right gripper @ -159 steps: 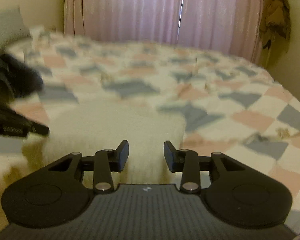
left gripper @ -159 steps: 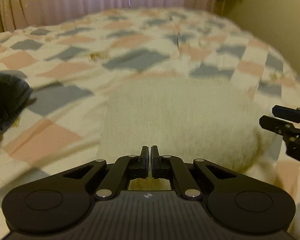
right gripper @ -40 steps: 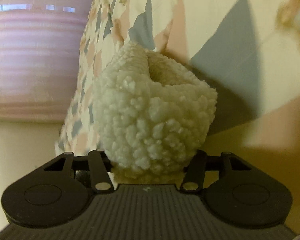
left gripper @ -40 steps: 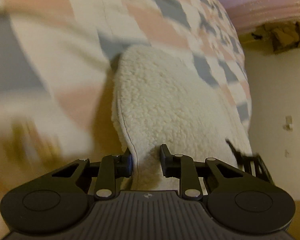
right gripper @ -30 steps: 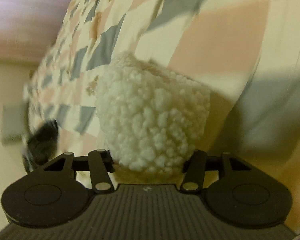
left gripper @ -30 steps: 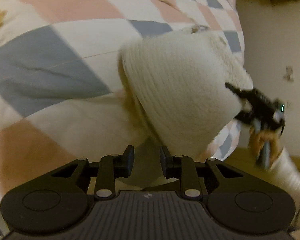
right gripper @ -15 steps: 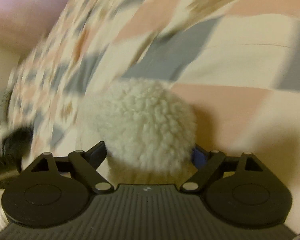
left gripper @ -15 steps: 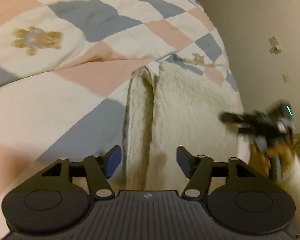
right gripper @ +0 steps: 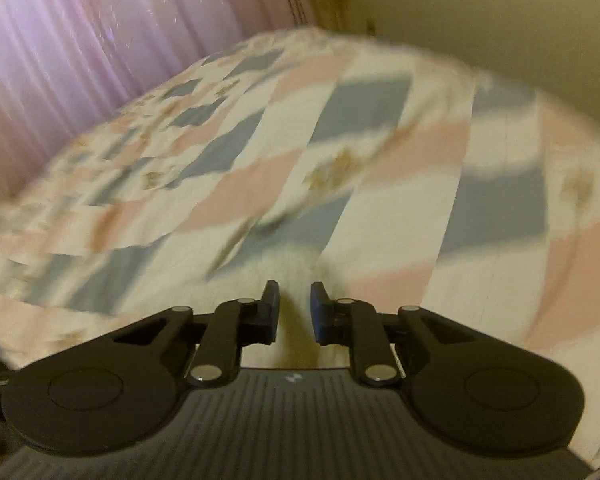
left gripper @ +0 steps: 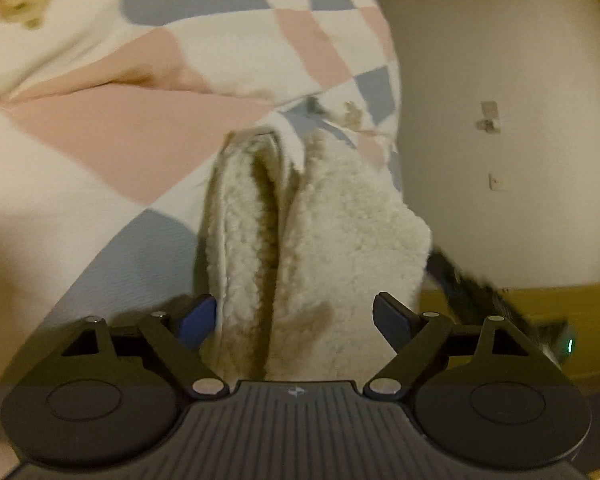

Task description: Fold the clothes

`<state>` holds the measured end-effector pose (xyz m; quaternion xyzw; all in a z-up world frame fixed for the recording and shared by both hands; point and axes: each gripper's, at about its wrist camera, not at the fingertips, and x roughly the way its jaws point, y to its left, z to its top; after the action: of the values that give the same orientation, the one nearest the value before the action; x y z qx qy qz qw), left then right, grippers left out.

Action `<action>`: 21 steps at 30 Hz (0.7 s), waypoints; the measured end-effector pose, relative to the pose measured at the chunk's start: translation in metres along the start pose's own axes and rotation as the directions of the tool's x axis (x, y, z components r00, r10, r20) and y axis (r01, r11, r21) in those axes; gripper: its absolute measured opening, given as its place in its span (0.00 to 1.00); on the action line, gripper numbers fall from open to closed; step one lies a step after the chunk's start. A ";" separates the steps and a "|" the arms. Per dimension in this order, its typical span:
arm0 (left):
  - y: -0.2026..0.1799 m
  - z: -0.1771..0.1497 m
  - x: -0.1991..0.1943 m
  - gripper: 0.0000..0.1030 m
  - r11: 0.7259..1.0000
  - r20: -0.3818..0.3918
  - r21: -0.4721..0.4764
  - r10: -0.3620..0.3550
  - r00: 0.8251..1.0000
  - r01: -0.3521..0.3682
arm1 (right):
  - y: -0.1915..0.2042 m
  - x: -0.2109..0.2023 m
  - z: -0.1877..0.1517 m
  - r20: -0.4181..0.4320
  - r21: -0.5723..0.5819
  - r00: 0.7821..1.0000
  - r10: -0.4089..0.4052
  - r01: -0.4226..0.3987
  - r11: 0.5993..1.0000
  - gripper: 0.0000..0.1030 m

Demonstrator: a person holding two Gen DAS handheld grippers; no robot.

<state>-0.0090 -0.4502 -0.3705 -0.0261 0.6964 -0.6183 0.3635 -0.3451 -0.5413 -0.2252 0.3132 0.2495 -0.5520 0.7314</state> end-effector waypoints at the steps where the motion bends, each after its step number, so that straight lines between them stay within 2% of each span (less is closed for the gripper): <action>1: 0.002 0.000 0.003 0.81 1.000 -0.008 0.003 0.015 1.000 -0.015 | 0.002 0.009 0.005 -0.007 -0.008 1.000 -0.024 0.024 1.000 0.16; 3: 0.010 -0.001 0.007 0.80 1.000 -0.023 -0.009 0.023 0.999 -0.023 | 0.007 0.026 0.013 -0.022 -0.020 0.998 -0.057 0.057 0.998 0.16; 7: 0.015 -0.001 0.006 0.80 1.000 -0.022 0.003 -0.015 1.000 0.015 | 0.031 0.048 0.002 -0.071 -0.030 0.997 -0.005 0.003 1.000 0.19; 9: 0.016 0.004 0.012 0.79 0.999 -0.023 0.000 -0.033 0.999 0.033 | 0.051 0.053 -0.008 -0.077 -0.103 0.997 0.007 -0.015 0.995 0.18; 12: 0.013 0.007 0.022 0.72 0.999 -0.043 0.033 -0.015 0.999 0.016 | 0.066 0.052 -0.019 -0.056 -0.197 0.998 -0.033 0.021 0.980 0.18; 16: 0.008 0.007 0.022 0.46 0.996 -0.047 0.088 -0.003 0.999 0.007 | 0.051 0.041 -0.009 -0.046 -0.103 0.999 -0.026 0.021 0.994 0.18; 19: 0.005 0.009 0.019 0.37 0.994 -0.048 0.113 0.008 0.999 -0.002 | 0.045 0.006 -0.005 0.034 -0.078 0.999 -0.029 0.031 0.996 0.23; 21: 0.000 0.009 0.017 0.35 0.990 -0.051 0.140 0.024 0.998 -0.016 | 0.045 -0.021 -0.020 0.078 -0.085 0.997 -0.022 0.029 0.996 0.24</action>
<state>-0.0165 -0.4663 -0.3780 0.0226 0.6610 -0.6622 0.3522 -0.3073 -0.5046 -0.2155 0.2568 0.2484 -0.5618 0.7461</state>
